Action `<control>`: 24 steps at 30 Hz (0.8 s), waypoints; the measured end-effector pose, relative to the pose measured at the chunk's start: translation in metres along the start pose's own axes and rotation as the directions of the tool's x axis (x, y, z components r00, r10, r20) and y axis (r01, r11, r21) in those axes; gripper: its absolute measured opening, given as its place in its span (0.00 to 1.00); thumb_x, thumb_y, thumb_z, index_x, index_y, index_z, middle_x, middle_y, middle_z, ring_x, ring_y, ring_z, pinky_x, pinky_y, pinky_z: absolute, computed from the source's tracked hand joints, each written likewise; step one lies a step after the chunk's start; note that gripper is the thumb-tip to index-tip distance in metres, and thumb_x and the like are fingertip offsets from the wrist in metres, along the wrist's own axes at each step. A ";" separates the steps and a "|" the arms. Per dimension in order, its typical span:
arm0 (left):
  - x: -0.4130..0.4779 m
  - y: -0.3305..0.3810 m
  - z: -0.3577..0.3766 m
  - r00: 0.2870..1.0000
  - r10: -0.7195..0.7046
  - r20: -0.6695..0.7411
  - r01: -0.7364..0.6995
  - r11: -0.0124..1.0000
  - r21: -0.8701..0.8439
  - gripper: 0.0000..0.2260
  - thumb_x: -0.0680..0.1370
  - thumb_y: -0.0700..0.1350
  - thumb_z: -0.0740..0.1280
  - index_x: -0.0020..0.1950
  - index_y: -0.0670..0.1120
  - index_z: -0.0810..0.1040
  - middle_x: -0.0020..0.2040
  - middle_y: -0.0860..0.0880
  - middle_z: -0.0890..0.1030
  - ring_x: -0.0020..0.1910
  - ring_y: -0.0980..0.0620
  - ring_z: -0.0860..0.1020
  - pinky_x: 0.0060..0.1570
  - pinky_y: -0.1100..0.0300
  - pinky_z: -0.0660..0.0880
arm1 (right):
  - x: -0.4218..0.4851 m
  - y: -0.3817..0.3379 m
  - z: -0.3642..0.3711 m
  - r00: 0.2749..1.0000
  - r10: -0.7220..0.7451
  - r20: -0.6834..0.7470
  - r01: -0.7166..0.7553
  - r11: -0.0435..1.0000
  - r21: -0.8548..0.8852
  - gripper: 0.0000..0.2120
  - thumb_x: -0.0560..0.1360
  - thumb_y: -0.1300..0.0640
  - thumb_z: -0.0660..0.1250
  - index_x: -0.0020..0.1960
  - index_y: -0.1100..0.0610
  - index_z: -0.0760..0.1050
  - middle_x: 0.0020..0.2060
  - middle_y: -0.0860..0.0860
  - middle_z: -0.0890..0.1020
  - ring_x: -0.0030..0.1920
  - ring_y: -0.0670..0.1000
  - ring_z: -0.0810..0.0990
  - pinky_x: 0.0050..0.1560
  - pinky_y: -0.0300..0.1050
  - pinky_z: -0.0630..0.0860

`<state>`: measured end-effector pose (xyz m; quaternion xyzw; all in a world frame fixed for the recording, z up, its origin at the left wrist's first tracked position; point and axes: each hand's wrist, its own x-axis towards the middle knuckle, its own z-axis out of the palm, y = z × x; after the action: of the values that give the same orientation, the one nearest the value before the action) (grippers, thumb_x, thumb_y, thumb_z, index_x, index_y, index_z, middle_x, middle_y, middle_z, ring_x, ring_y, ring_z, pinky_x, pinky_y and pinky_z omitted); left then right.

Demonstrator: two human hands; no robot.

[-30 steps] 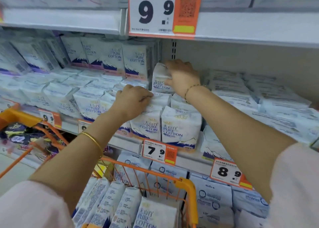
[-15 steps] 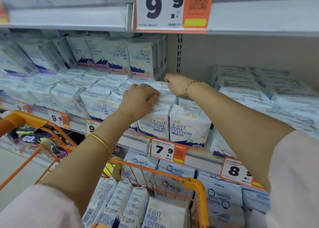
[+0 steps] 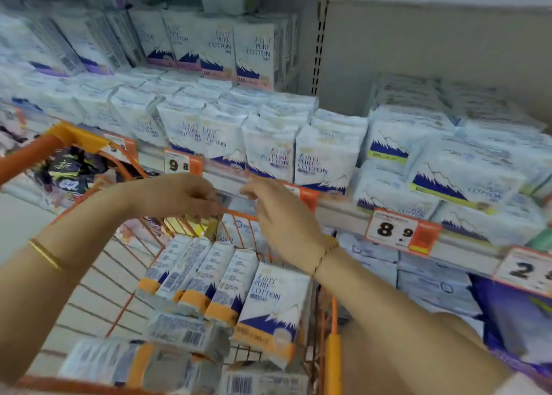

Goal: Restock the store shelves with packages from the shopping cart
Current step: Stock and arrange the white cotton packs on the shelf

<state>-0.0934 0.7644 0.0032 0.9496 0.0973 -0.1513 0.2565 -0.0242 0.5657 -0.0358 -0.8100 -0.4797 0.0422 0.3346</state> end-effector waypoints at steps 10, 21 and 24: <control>0.030 0.017 0.124 0.970 0.053 0.235 -0.123 0.947 0.297 0.36 0.71 0.62 0.68 0.73 0.48 0.61 0.65 0.46 0.65 0.65 0.45 0.64 0.65 0.49 0.66 | -0.029 0.020 0.031 0.977 0.143 -0.158 -0.133 0.989 0.068 0.17 0.76 0.68 0.55 0.61 0.56 0.73 0.52 0.53 0.78 0.47 0.54 0.78 0.47 0.55 0.76; 0.052 0.041 0.156 0.911 0.126 0.392 -0.271 0.900 0.340 0.42 0.66 0.62 0.73 0.74 0.52 0.57 0.73 0.52 0.64 0.71 0.48 0.62 0.69 0.48 0.56 | -0.033 0.031 0.029 0.951 0.137 -0.277 -0.113 0.988 0.100 0.17 0.75 0.67 0.56 0.61 0.57 0.74 0.49 0.50 0.79 0.48 0.51 0.78 0.47 0.52 0.77; 0.045 0.045 0.149 0.915 0.162 0.369 -0.262 0.935 0.237 0.41 0.67 0.58 0.74 0.74 0.51 0.58 0.73 0.52 0.65 0.70 0.50 0.64 0.67 0.52 0.59 | -0.034 0.030 0.029 0.946 0.143 -0.290 -0.104 0.984 0.144 0.17 0.74 0.68 0.56 0.59 0.57 0.74 0.45 0.49 0.77 0.45 0.51 0.78 0.46 0.53 0.77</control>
<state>-0.0750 0.6542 -0.1135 0.9401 -0.0762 -0.2982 0.1468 -0.0307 0.5431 -0.0842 -0.8126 -0.3683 -0.0294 0.4509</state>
